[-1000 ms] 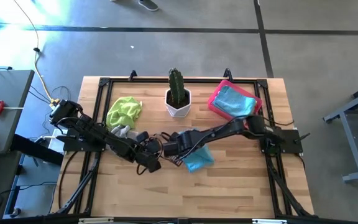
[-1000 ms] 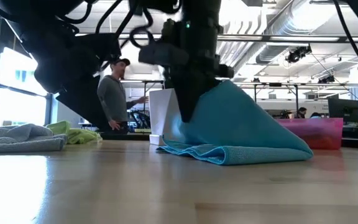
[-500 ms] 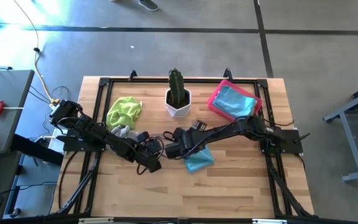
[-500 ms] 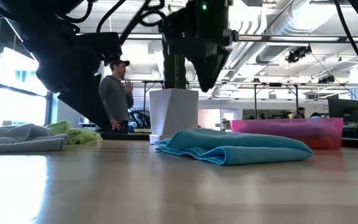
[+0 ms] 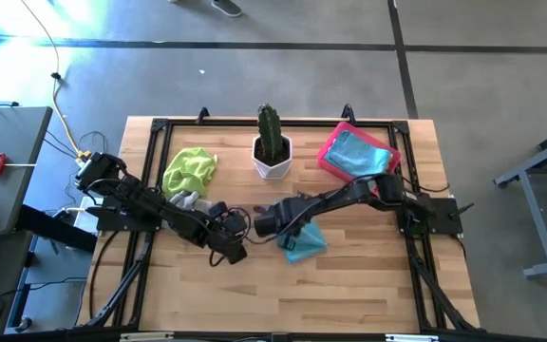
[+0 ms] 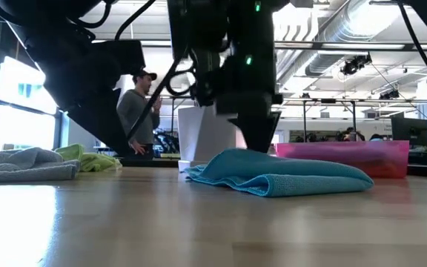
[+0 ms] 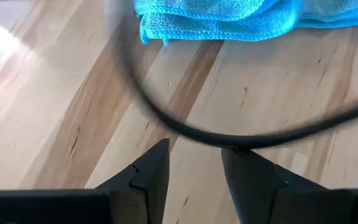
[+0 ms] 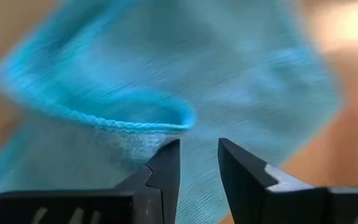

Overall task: Fold microfiber towels
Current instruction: Fold the blue microfiber towel, then put the blue microfiber towel into the red bin

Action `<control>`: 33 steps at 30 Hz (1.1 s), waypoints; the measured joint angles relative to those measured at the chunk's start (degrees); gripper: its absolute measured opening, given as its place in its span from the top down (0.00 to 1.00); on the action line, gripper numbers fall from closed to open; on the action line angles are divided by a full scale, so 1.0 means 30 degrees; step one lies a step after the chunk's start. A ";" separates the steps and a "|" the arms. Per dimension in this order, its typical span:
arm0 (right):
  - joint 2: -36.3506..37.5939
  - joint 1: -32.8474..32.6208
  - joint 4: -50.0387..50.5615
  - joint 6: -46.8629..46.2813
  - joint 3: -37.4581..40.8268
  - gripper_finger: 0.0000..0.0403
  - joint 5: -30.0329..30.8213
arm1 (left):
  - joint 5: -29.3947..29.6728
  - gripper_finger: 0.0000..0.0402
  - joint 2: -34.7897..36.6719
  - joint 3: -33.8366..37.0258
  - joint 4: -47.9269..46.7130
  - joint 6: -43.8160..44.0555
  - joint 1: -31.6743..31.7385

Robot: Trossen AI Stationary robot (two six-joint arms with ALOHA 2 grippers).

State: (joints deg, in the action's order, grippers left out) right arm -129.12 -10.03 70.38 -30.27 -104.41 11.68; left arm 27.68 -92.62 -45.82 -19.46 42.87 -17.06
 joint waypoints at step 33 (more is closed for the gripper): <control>0.5173 -0.5217 -0.2806 -0.3640 0.6398 0.79 -0.0487 | -0.0530 0.66 -0.0458 0.0002 0.8021 -1.0873 0.3248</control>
State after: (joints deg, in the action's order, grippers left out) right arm -113.60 -25.68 61.96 -41.19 -85.21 10.22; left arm 26.09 -93.99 -45.82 4.60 10.25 -7.31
